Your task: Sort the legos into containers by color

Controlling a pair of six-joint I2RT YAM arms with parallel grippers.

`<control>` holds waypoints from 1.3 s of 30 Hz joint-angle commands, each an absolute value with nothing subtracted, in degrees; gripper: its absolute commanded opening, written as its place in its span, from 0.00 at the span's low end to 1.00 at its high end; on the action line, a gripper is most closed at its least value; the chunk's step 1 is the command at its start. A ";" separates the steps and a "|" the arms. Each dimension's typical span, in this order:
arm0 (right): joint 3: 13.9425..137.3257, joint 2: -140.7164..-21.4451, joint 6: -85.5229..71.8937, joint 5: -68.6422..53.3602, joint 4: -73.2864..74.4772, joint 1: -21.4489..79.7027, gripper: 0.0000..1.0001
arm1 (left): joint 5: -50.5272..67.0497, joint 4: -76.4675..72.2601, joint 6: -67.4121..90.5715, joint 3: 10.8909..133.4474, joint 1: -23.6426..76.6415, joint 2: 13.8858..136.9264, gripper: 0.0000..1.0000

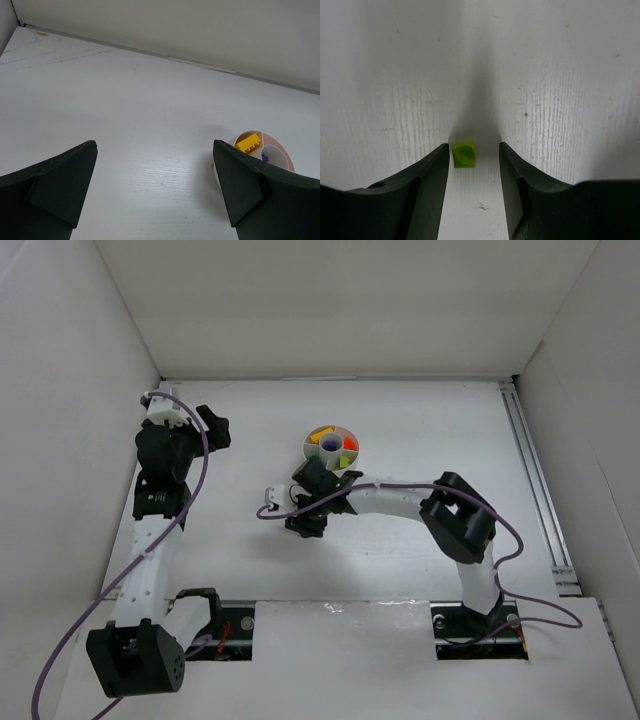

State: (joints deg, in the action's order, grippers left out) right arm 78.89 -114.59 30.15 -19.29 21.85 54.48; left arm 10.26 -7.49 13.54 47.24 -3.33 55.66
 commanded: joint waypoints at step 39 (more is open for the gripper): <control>87.80 -101.24 10.13 -23.47 20.66 35.16 0.14 | 14.68 -15.21 12.22 46.93 -3.34 60.64 1.00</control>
State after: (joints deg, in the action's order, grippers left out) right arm 85.38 -99.09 16.10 -24.45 24.05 36.60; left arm 13.56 -11.99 11.88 46.37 -3.33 59.90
